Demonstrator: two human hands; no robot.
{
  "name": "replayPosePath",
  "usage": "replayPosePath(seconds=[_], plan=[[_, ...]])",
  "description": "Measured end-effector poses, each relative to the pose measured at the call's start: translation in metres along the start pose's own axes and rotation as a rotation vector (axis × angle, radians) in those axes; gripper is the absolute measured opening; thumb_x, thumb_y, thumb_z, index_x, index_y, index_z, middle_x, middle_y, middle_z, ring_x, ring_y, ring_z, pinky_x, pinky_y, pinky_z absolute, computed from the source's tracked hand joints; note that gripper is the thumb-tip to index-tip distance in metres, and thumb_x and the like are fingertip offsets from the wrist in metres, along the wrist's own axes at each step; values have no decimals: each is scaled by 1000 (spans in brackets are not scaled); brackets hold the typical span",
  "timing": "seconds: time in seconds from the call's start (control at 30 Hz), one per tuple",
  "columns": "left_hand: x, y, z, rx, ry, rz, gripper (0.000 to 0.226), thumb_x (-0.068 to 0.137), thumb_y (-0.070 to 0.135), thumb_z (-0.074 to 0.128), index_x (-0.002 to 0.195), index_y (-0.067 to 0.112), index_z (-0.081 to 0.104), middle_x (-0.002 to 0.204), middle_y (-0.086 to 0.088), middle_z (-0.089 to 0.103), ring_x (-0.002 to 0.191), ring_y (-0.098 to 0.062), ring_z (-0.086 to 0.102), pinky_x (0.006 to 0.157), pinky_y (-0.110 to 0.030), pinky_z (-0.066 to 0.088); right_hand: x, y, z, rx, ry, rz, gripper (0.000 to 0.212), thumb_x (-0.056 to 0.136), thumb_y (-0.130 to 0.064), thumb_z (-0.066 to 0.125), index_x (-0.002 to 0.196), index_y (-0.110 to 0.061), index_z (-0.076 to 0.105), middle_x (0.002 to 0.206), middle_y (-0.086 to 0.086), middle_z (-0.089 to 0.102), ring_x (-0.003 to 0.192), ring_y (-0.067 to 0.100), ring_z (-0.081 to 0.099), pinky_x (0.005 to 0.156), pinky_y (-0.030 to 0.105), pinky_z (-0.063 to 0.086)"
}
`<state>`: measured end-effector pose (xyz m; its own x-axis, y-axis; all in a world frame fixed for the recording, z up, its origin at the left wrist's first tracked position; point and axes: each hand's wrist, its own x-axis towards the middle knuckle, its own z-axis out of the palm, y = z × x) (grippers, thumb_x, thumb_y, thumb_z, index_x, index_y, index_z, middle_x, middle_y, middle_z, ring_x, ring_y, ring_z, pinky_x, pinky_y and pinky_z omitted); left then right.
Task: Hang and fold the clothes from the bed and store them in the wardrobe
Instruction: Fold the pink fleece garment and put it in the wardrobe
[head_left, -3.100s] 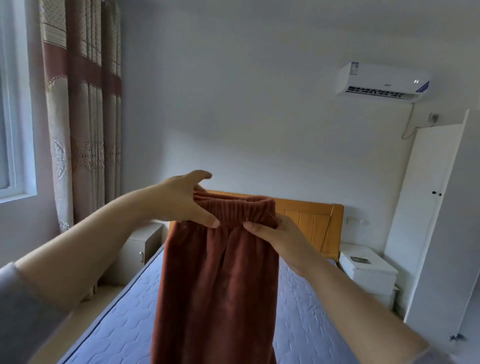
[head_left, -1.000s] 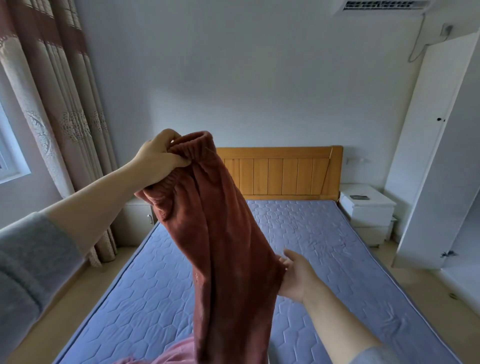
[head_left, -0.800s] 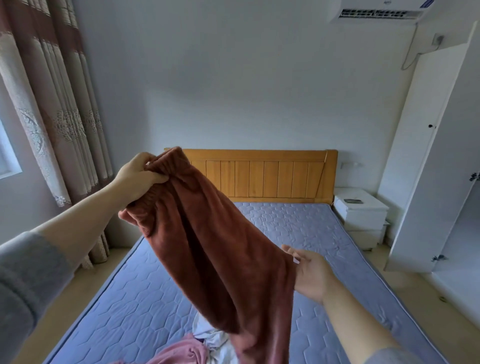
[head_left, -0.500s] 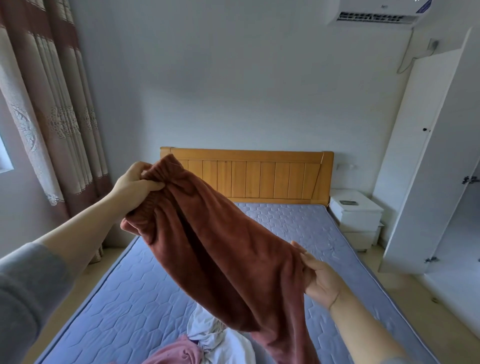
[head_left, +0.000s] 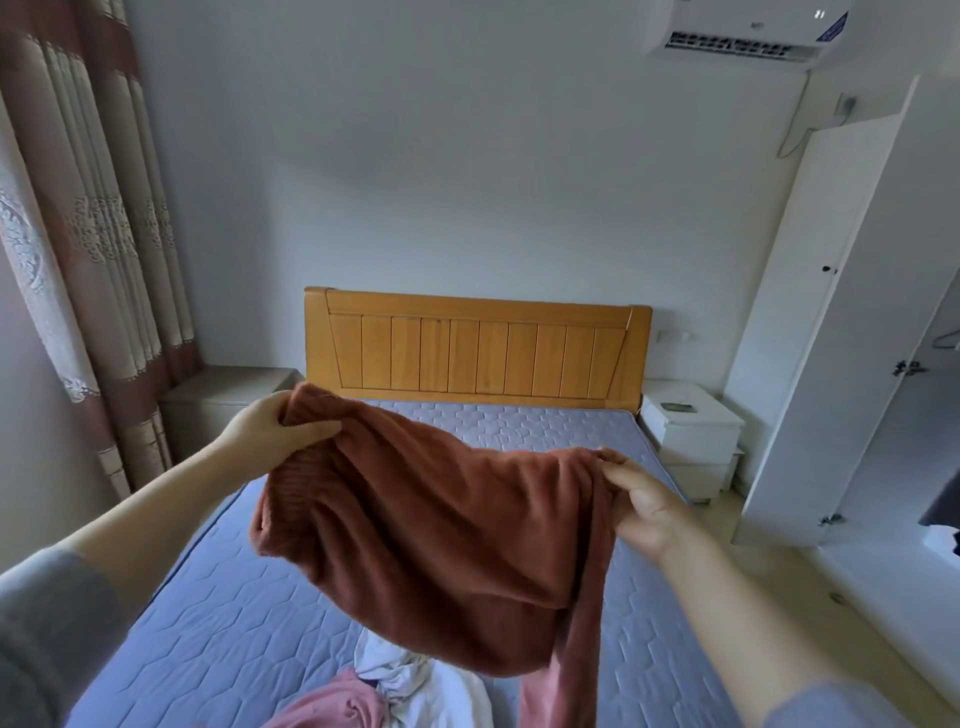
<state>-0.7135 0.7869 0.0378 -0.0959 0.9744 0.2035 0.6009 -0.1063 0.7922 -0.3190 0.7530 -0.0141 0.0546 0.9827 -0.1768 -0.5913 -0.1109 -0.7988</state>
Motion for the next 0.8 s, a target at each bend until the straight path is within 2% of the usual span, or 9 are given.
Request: replayPosePath(seconds=[0.07, 0.17, 0.27, 0.33, 0.43, 0.53, 0.63, 0.73, 0.8], plan=[[-1, -6, -6, -94, 89, 4, 23, 77, 24, 80, 97, 26, 68, 94, -2, 72, 92, -23, 66, 87, -37, 51, 2, -11, -2, -136, 95, -49, 27, 80, 6, 67, 82, -18, 55, 70, 5, 70, 57, 17, 64, 58, 31, 51], [-1, -4, -10, -110, 98, 64, 30, 79, 6, 73, 100, 25, 64, 99, -6, 71, 87, -19, 63, 80, -32, 47, 8, -16, -3, -287, 262, -114, 31, 83, 9, 65, 82, -17, 50, 75, 9, 64, 61, 19, 60, 56, 33, 49], [-3, 0, -6, -162, 25, 50, 29, 76, 7, 72, 104, 12, 66, 101, -14, 71, 92, -28, 65, 89, -41, 51, 12, -15, 1, -537, 469, -256, 30, 78, 1, 73, 79, -17, 49, 87, 9, 60, 76, 25, 59, 75, 45, 54], [-7, -4, -7, -232, -21, -1, 27, 74, 15, 72, 101, 12, 68, 97, -16, 72, 89, -29, 66, 92, -45, 52, 10, -16, 3, -757, 526, -385, 27, 78, -12, 77, 79, -20, 51, 85, -2, 57, 76, 19, 58, 74, 40, 53], [-11, -13, -9, -327, -73, -65, 14, 84, 10, 72, 97, 6, 69, 94, -21, 73, 88, -35, 69, 90, -49, 53, 7, -19, -2, -898, 499, -543, 21, 82, -19, 74, 80, -24, 54, 84, -10, 56, 72, 2, 52, 61, 25, 42], [-15, -15, -6, -387, -94, -88, 17, 83, 12, 72, 97, 3, 69, 92, -19, 74, 88, -35, 71, 88, -47, 55, 3, -18, -10, -872, 442, -585, 14, 87, -16, 69, 86, -25, 59, 85, -9, 63, 75, 2, 58, 64, 23, 42], [-25, -15, 3, -442, -83, -117, 16, 82, 16, 74, 94, 5, 72, 92, -17, 74, 88, -34, 71, 84, -43, 56, -3, -16, -21, -731, 433, -588, 14, 88, -14, 68, 84, -24, 59, 80, -7, 66, 73, 5, 60, 64, 21, 43], [-41, -16, 16, -483, -85, -144, 10, 82, 16, 74, 82, 6, 75, 89, -19, 74, 82, -31, 73, 71, -34, 58, -16, -14, -34, -624, 402, -584, 17, 89, -12, 68, 81, -23, 58, 75, -5, 63, 68, 7, 57, 58, 15, 44], [-55, -14, 24, -506, -110, -158, 10, 82, 14, 73, 79, 4, 75, 89, -20, 74, 78, -29, 73, 61, -28, 58, -28, -14, -45, -591, 404, -598, 18, 90, -11, 66, 80, -23, 58, 72, -5, 61, 61, 2, 54, 51, 7, 42]])
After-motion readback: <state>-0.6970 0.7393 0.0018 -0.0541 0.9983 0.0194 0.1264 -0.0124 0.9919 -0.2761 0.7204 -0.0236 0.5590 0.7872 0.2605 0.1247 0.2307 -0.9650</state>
